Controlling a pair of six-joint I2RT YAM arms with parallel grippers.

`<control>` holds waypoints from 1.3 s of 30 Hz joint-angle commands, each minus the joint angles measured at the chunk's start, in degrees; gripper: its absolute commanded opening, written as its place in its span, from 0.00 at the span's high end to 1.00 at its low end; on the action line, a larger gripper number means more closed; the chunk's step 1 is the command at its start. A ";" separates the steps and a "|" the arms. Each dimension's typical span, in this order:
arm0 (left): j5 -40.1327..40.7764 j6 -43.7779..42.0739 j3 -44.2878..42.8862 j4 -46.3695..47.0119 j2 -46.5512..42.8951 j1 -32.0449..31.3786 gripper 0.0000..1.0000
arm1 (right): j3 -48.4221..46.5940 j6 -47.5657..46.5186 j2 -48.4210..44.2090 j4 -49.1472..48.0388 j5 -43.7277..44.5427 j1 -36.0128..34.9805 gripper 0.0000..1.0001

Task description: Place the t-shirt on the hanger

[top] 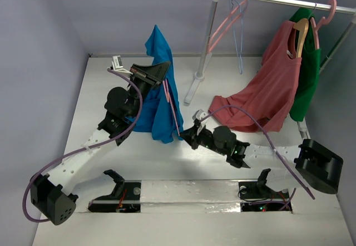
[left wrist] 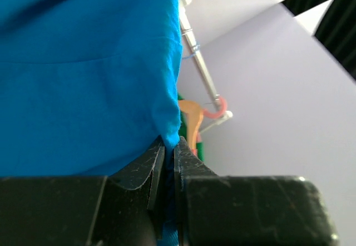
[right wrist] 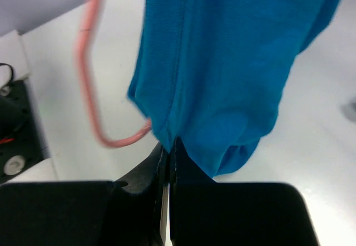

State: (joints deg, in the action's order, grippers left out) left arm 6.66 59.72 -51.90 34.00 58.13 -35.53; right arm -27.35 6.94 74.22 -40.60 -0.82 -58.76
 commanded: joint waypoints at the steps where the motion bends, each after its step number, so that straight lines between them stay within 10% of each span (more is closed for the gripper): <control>1: 3.09 -1.98 -5.58 13.55 -1.09 0.37 1.00 | 4.23 4.75 -2.67 -1.15 2.22 -3.11 1.00; 18: 8.11 -6.20 -5.32 19.97 1.90 0.37 1.00 | 10.39 16.17 -1.44 2.53 11.54 -15.59 1.00; 31: 7.59 -4.71 13.22 24.27 -2.93 -1.74 1.00 | -10.77 18.64 -10.25 38.04 19.10 -19.55 0.99; 35: 5.56 -1.28 16.21 21.65 -5.73 -2.44 1.00 | -17.37 18.19 -4.88 46.90 22.96 -19.55 0.55; 39: 5.21 -0.05 16.65 15.59 -9.87 -2.44 1.00 | -15.99 19.60 -7.76 48.77 24.64 -20.08 0.38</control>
State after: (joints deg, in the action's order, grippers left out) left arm 12.67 57.41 -34.74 46.94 53.04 -37.82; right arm -43.22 25.36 69.04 1.80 20.80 -78.08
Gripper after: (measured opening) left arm 0.038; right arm 0.611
